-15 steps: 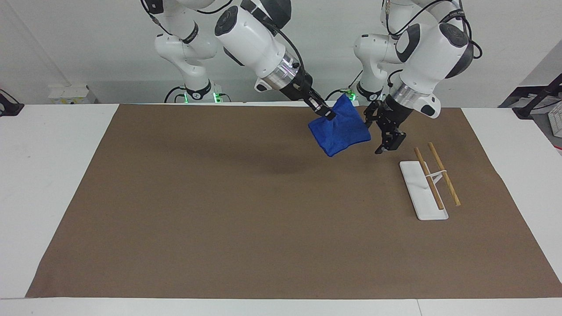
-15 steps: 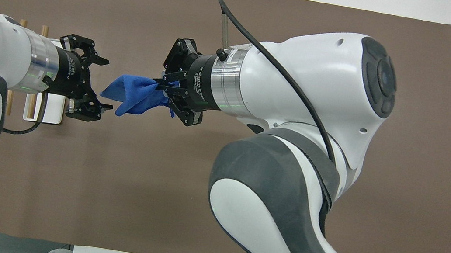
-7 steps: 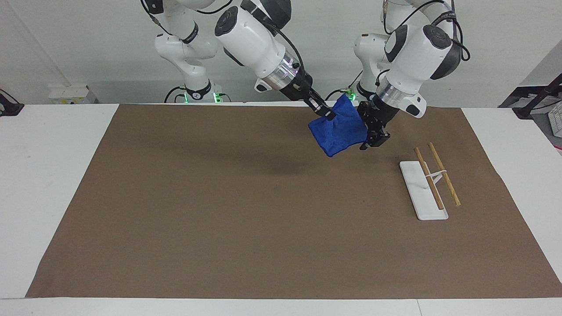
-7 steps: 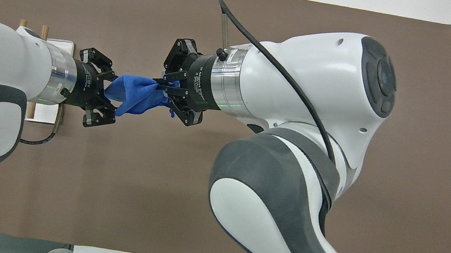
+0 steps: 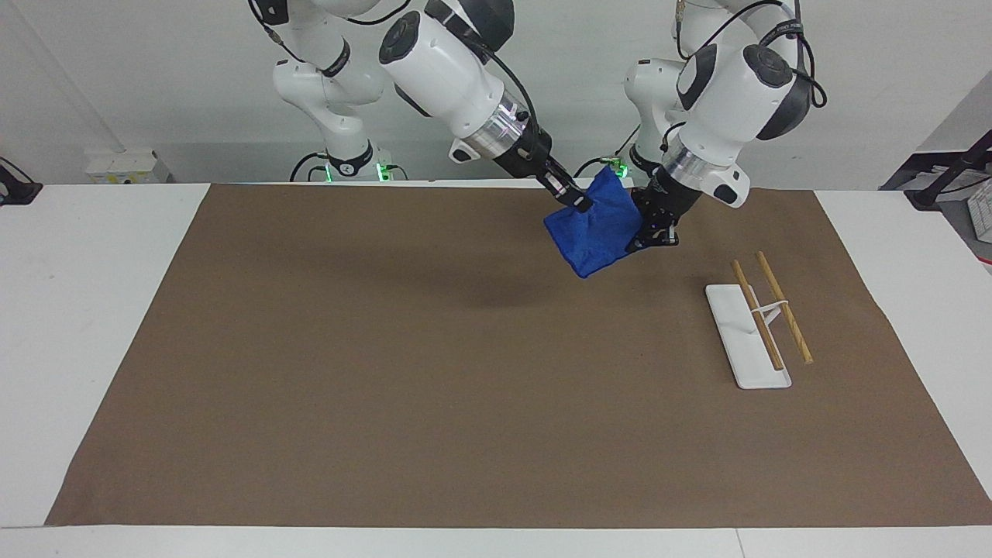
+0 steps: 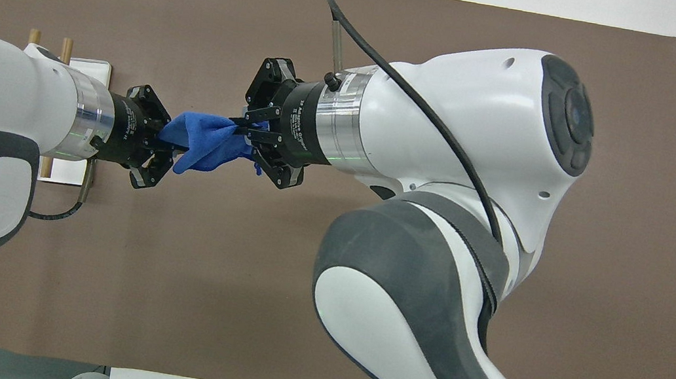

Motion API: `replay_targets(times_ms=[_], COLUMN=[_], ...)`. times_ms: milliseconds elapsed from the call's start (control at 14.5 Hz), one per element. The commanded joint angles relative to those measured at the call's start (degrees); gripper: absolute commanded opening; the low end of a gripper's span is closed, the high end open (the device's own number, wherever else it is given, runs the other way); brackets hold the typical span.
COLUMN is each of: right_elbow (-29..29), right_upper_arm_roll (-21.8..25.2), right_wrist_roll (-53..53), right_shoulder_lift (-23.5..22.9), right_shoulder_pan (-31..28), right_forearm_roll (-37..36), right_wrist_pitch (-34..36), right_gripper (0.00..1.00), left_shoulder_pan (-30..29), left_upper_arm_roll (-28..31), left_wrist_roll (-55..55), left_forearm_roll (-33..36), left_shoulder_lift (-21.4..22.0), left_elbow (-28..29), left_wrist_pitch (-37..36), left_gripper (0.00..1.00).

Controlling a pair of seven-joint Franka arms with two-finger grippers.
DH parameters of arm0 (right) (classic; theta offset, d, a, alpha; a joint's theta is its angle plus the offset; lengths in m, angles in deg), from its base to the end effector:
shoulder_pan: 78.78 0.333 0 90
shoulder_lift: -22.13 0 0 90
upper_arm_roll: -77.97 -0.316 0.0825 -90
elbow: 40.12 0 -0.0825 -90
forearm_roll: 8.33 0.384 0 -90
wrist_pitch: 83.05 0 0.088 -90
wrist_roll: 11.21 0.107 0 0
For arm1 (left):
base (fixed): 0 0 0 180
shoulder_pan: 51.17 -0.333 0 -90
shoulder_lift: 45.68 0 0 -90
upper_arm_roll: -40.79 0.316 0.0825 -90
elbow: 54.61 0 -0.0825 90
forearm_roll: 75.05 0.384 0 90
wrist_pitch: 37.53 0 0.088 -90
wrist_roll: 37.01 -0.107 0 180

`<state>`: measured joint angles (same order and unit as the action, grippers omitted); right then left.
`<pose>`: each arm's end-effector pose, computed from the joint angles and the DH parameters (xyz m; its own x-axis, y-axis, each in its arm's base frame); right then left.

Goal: Right arm passes towel to left arm to hang
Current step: 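Close the left gripper on the towel beside the right gripper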

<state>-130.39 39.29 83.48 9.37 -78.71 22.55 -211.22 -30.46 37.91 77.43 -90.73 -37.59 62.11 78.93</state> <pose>0.5305 0.3888 0.5927 0.3330 -0.6889 -0.6438 -0.9402 -0.1907 -0.2822 0.4791 -0.2271 0.5207 -0.1146 0.9540 -0.2771 0.9926 0.1213 0.0072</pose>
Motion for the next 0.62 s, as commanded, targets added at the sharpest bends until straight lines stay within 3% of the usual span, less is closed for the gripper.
replay_targets(times_ms=[0, 138, 206, 275, 344, 550], right_elbow=[0.80, 0.80, 0.71, 0.71, 0.71, 0.80], right_upper_arm_roll=[-0.96, -0.96, -0.79, -0.79, -0.61, -0.44], right_wrist_roll=[0.67, 0.67, 0.76, 0.76, 0.50, 0.06], right_shoulder_lift=[-0.69, -0.69, -0.60, -0.60, -0.51, -0.51], right_shoulder_pan=[-0.59, -0.59, -0.68, -0.86, -0.77, -0.77], right_forearm_roll=[0.24, 0.24, 0.24, 0.24, -0.02, -0.55], right_wrist_pitch=[0.29, 0.37, 0.64, 1.16, 1.34, 1.43], right_gripper=[0.00, 0.00, 0.14, 0.63, 1.00, 1.00], left_shoulder_pan=[0.57, 0.57, 0.65, 0.65, 0.65, 0.04], left_upper_arm_roll=[0.69, 0.69, 0.69, 0.69, 0.69, 0.69], left_wrist_roll=[0.00, 0.00, 0.00, 0.00, -0.35, -3.76], left_forearm_roll=[-0.84, -0.84, -0.84, -0.76, -0.75, -0.75], left_shoulder_lift=[1.92, 1.92, 1.92, 1.84, 1.75, 1.40], left_elbow=[2.28, 2.28, 2.28, 2.28, 2.28, 2.20], left_wrist_pitch=[2.37, 2.46, 2.55, 2.98, 4.47, 6.94], left_gripper=[0.00, 0.00, 0.00, 0.00, 0.00, 0.00])
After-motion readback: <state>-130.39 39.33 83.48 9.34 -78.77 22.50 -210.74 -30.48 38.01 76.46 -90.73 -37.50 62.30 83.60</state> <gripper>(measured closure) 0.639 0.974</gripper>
